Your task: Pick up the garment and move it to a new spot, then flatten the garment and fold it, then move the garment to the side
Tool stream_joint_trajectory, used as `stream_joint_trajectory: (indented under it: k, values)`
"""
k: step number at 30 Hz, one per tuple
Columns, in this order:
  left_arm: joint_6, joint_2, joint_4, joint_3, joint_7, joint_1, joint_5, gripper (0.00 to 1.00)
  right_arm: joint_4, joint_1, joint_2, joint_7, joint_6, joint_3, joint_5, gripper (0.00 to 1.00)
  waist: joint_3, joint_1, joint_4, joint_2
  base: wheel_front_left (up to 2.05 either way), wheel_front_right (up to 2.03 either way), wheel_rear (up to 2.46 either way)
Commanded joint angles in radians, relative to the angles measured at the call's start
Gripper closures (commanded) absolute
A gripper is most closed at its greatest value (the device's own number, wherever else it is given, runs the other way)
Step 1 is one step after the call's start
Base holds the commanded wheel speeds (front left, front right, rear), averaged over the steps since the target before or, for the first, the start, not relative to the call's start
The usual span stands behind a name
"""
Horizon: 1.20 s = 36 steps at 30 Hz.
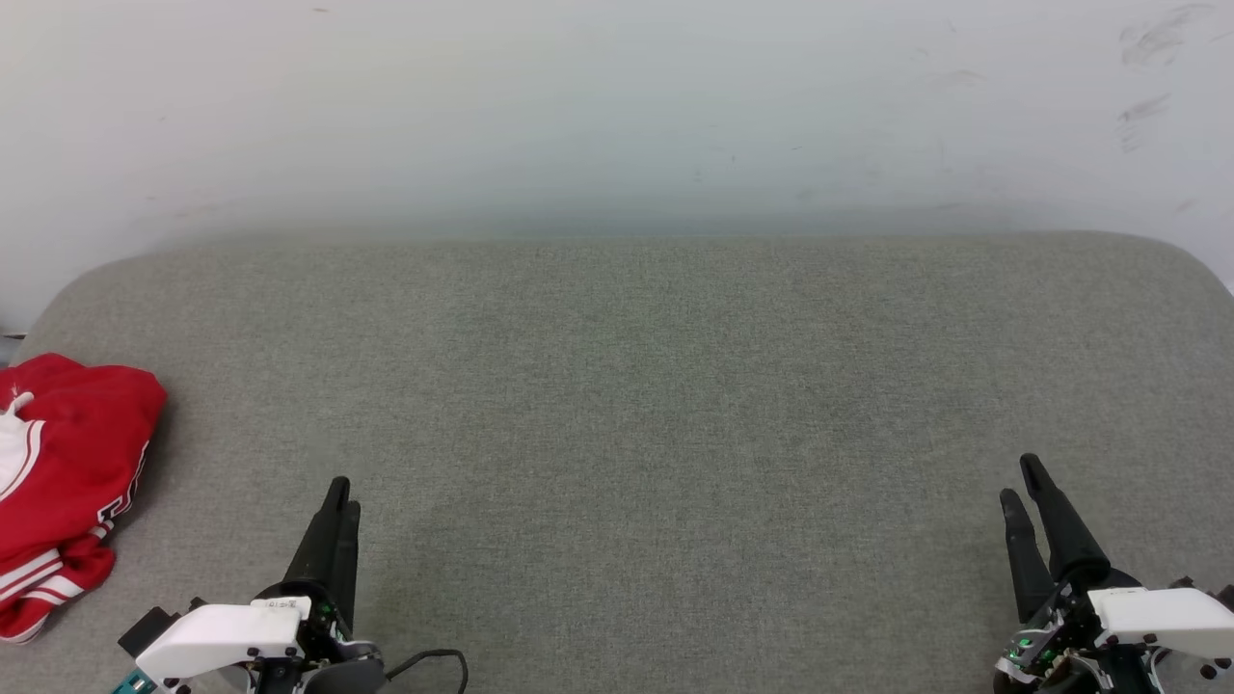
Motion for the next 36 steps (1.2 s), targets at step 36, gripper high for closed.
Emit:
stream_joint_trajectory:
  k: [36]
  values:
    - [0.000,0.002,-0.219,-0.104,-0.159,0.000,0.411,0.00,-0.177,0.010,-0.019,-0.160,0.000,0.089,-0.500,0.00,0.002,0.0001,0.001,0.0000,0.00,0.00,0.00]
